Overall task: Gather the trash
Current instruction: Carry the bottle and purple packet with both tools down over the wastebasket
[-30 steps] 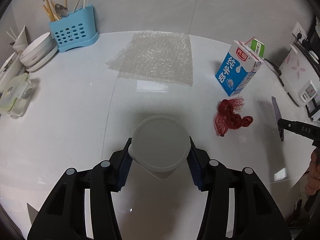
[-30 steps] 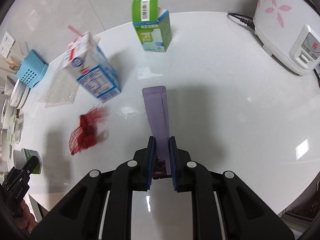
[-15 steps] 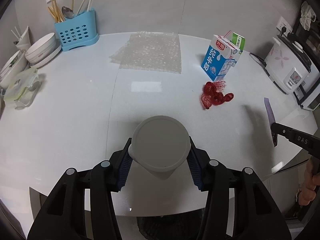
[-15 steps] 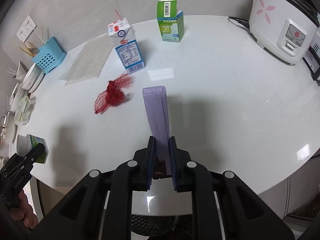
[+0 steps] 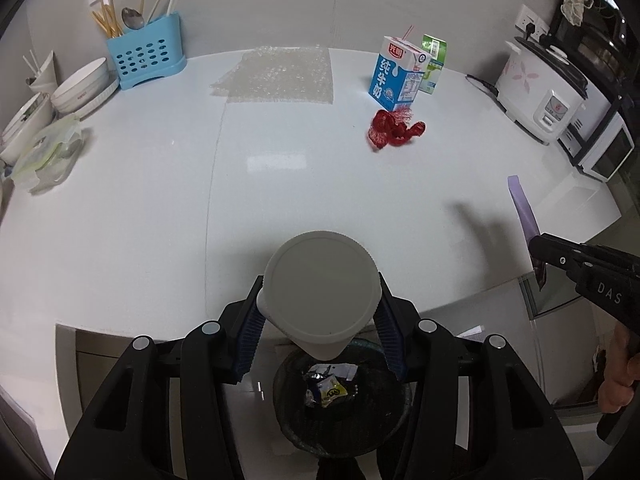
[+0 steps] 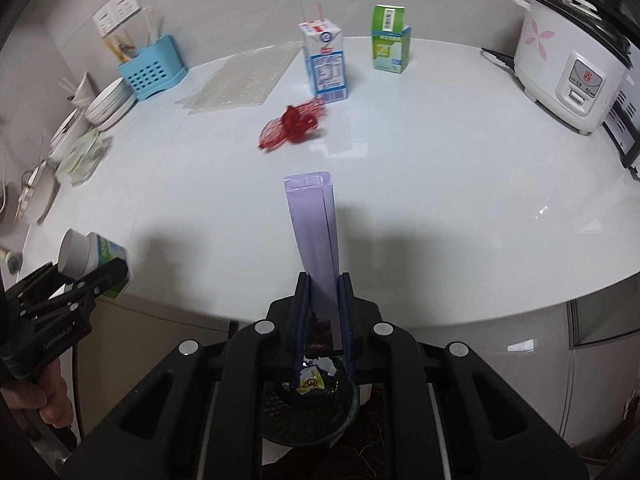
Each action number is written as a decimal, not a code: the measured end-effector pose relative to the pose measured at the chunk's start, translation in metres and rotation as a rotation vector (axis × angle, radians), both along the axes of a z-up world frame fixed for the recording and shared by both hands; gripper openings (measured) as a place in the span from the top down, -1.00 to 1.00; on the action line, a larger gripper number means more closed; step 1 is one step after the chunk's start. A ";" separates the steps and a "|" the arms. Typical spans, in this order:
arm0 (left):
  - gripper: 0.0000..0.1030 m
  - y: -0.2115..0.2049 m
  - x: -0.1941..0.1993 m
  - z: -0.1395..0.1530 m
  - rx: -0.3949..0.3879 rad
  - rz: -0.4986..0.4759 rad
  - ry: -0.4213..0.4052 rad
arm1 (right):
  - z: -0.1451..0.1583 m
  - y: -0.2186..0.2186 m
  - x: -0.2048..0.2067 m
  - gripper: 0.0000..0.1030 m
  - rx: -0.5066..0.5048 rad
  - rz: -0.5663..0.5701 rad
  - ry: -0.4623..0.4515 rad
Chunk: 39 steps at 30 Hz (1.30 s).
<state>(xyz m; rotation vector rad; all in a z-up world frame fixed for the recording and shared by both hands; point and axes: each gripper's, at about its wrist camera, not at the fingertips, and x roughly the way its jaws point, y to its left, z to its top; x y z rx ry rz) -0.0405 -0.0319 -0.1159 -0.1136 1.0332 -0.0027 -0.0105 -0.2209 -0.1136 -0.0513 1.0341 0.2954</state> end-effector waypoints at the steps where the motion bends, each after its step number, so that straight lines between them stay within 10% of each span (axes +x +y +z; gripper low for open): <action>1: 0.03 -0.001 -0.005 -0.001 0.003 -0.003 0.001 | -0.001 0.002 -0.007 0.73 -0.002 0.012 0.001; 19: 0.03 0.002 -0.077 -0.063 -0.006 -0.042 0.063 | -0.056 0.038 -0.109 0.73 0.002 0.218 0.003; 39: 0.03 0.013 -0.097 -0.153 -0.050 -0.027 0.168 | -0.173 0.059 -0.100 0.73 -0.089 0.340 0.190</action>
